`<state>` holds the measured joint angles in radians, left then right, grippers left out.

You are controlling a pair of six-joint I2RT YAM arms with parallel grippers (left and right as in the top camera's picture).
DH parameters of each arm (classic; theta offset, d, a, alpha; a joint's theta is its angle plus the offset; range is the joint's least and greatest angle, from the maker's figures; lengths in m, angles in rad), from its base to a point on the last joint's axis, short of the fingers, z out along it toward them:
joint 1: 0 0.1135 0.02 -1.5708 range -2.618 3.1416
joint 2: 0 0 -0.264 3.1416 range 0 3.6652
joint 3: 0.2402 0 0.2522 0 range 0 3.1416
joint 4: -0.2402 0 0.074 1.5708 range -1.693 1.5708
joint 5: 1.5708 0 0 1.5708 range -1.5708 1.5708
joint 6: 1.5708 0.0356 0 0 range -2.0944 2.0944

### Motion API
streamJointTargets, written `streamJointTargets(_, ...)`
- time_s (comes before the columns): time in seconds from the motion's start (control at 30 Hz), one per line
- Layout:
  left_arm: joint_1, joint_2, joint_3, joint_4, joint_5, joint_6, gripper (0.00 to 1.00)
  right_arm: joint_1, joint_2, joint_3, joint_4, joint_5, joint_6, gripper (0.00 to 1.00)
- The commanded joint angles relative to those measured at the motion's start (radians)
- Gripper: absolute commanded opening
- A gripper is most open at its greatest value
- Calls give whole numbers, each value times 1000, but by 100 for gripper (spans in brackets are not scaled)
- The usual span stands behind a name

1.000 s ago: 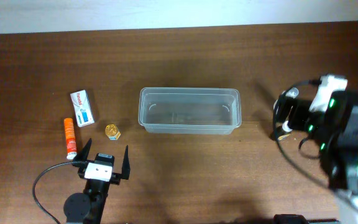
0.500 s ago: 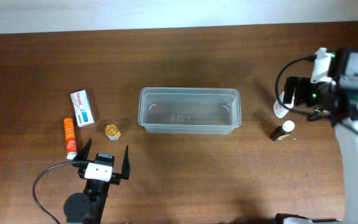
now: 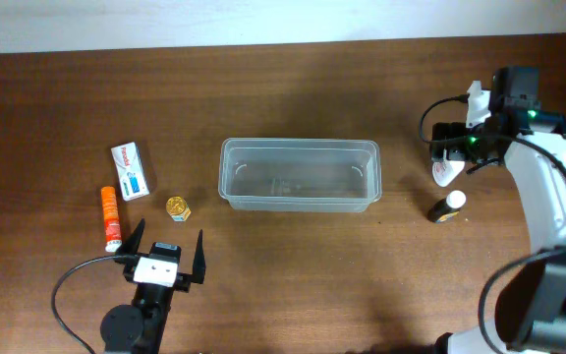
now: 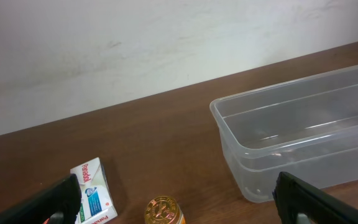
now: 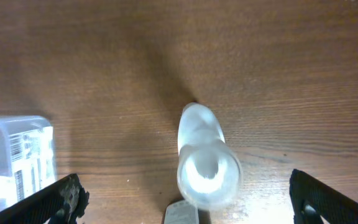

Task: Pack container
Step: 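Move right gripper over the white lotion bottle and grasp it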

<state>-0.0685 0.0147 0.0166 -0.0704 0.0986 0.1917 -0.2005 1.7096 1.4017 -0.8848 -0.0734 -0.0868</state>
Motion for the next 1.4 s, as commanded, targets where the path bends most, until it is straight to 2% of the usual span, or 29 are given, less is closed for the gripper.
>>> streamJointTargets(0.0,6,-9,-8,2,10,16,99,-5,55,14,4,-9,-11,99)
streamJointTargets(0.3,6,-9,-8,2,10,16,99,-68,170,13,15,-33,-10,100)
streamJointTargets(0.4,6,-9,-8,2,10,16,99,-96,188,13,18,-33,-11,98)
streamJointTargets(0.9,6,-9,-8,2,10,16,99,-119,195,13,95,-164,-67,91)
streamJointTargets(1.13,6,-9,-8,2,10,16,99,-119,195,13,97,-241,-119,72)
streamJointTargets(1.27,6,-9,-8,2,10,16,100,-115,195,13,97,-237,-127,57)
streamJointTargets(1.37,6,-9,-8,2,10,16,99,-105,195,13,95,-225,-145,41)
